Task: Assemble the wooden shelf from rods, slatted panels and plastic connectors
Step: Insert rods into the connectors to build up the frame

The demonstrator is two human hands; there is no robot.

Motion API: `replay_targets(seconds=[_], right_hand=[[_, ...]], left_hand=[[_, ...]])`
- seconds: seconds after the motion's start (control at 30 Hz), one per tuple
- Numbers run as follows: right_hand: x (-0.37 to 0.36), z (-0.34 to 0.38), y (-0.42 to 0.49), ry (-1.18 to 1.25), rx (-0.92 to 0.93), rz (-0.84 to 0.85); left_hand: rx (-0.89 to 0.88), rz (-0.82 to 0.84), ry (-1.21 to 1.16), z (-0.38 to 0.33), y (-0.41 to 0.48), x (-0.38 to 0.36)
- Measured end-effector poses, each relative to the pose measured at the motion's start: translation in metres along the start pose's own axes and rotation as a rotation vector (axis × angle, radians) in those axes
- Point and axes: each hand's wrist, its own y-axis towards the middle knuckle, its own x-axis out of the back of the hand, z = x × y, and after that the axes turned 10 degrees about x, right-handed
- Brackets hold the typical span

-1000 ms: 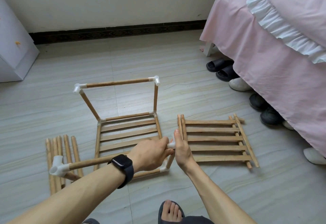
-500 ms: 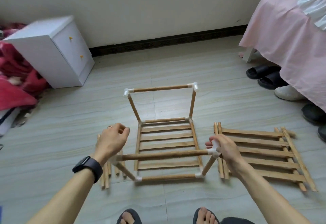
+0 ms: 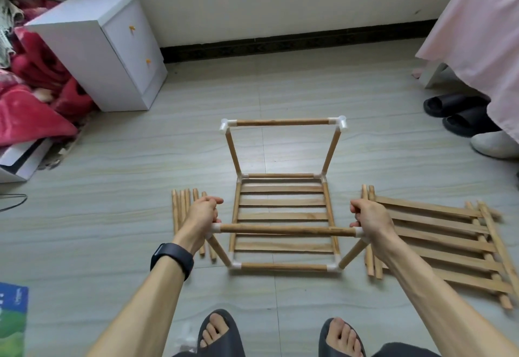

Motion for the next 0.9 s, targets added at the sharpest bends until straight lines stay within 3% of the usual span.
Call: replay_targets(seconds=[0.37,0.53,0.63,0.77,0.9], right_hand=[[0.008,0.009,-0.012,-0.151,0.151,0.138],[0.011,0.005,-0.017,-0.252,0.209,0.116],[0.013,0.0,-0.02,-0.011,0.151,0.107],[0.024,-0.023,-0.013,0.401,-0.012,-0.006],[0.042,-0.078,-0.005,0.37,-0.142,-0.136]], left_hand=[[-0.029,-0.087,0.159,0.006,-0.001,0.0],[-0.337,-0.247,0.726,0.001,-0.014,0.004],[-0.507,-0.234,1.084,-0.013,-0.031,-0.004],[-0.721,-0.028,1.316,-0.044,-0.055,-0.04],[-0.935,0.115,1.42,-0.064,-0.082,-0.102]])
